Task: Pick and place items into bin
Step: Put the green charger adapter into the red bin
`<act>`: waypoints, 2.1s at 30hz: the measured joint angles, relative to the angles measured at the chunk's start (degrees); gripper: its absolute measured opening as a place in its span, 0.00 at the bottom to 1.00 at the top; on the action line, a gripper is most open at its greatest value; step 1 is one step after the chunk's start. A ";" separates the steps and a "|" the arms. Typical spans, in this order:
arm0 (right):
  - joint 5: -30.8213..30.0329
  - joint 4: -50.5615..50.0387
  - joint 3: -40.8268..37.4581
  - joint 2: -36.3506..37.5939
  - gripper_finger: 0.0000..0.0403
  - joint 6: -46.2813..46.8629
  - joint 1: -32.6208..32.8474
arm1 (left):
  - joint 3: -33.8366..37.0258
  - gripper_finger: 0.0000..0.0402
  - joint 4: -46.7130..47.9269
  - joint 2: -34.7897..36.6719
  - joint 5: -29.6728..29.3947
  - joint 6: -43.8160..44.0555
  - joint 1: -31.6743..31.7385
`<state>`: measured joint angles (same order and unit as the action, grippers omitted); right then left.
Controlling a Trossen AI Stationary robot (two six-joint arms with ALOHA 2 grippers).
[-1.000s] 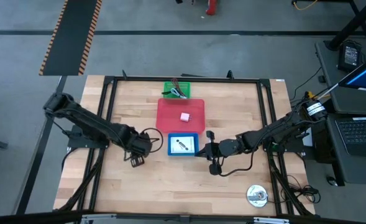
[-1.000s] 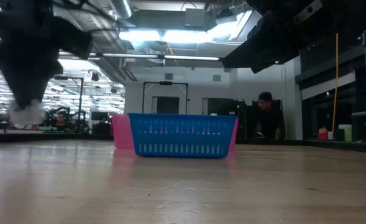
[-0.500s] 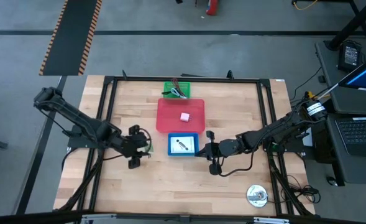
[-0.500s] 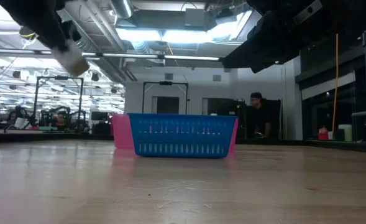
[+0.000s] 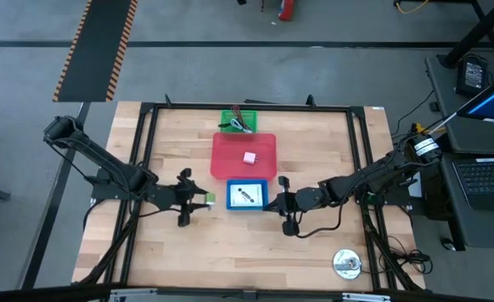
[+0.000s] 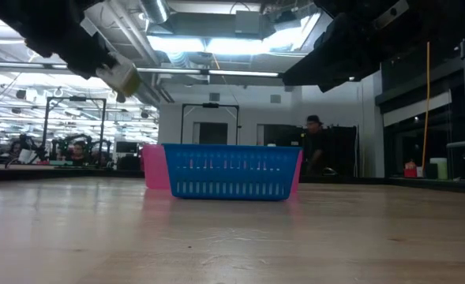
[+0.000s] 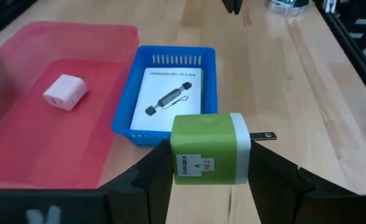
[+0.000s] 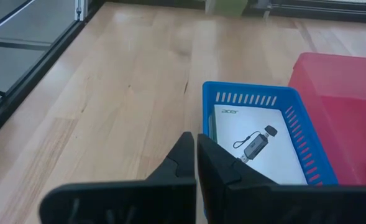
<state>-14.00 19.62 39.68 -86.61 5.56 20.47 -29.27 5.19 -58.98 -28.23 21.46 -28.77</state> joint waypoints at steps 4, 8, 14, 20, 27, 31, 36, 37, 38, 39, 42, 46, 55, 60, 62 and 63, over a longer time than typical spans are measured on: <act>0.00 0.01 0.00 0.00 0.00 0.00 0.00 | 0.80 0.41 -2.68 0.00 -0.90 -0.67 0.00; -0.02 1.36 0.00 0.00 0.00 -0.02 0.00 | 1.36 0.41 -9.05 -0.02 -6.76 -4.38 0.42; -3.32 4.28 0.02 0.02 0.00 -2.57 -0.12 | 3.67 0.41 -20.69 -0.80 -8.59 -9.44 5.18; -4.46 4.58 0.02 0.02 0.00 -2.80 -0.80 | 3.66 0.41 -23.52 -4.90 -6.49 -8.59 12.63; -4.60 4.55 0.02 0.02 0.00 -2.82 -0.85 | -2.03 0.41 -20.06 -11.79 -2.32 -10.19 21.21; -4.60 4.50 0.02 0.02 0.00 -2.83 -0.85 | -6.51 0.41 -14.00 -14.71 0.06 -11.63 25.29; -4.59 4.35 0.02 0.02 0.00 -2.86 -0.85 | -12.29 0.41 -1.97 -16.70 3.59 -11.76 28.26; -4.59 4.27 0.02 0.02 0.00 -2.90 -0.85 | -13.64 0.41 0.96 -16.99 4.57 -11.60 28.87; -4.61 4.26 0.02 0.02 0.00 -2.93 -0.90 | -15.14 0.42 4.03 -17.43 5.57 -11.09 29.47; -4.59 4.26 0.02 0.02 0.00 -2.97 -1.09 | -16.63 0.42 7.06 -17.80 6.53 -10.41 30.10; -4.59 4.26 0.02 0.02 0.00 -3.02 -1.86 | -21.10 0.42 15.02 -19.65 9.03 -8.97 32.06; -4.61 4.26 0.02 0.02 0.00 -2.80 -3.16 | -25.03 0.42 19.94 -23.20 10.69 -8.80 34.75; -4.48 4.18 0.02 0.02 0.00 -2.73 -3.65 | -26.17 0.42 18.21 -31.27 11.89 -12.99 37.59; -4.39 2.99 0.02 0.02 0.00 -2.60 -3.65 | -26.17 0.42 17.16 -34.42 11.96 -13.85 37.70; -4.40 2.89 0.02 0.02 0.00 -2.60 -3.65 | -26.17 0.43 16.67 -35.26 12.84 -14.42 37.70; -4.39 2.91 0.02 0.02 0.00 -2.60 -3.65 | -26.17 0.43 16.13 -35.79 13.08 -14.95 37.68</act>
<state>-18.39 22.52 39.70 -86.59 2.96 16.82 -55.44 21.32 -94.78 -15.15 6.51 8.91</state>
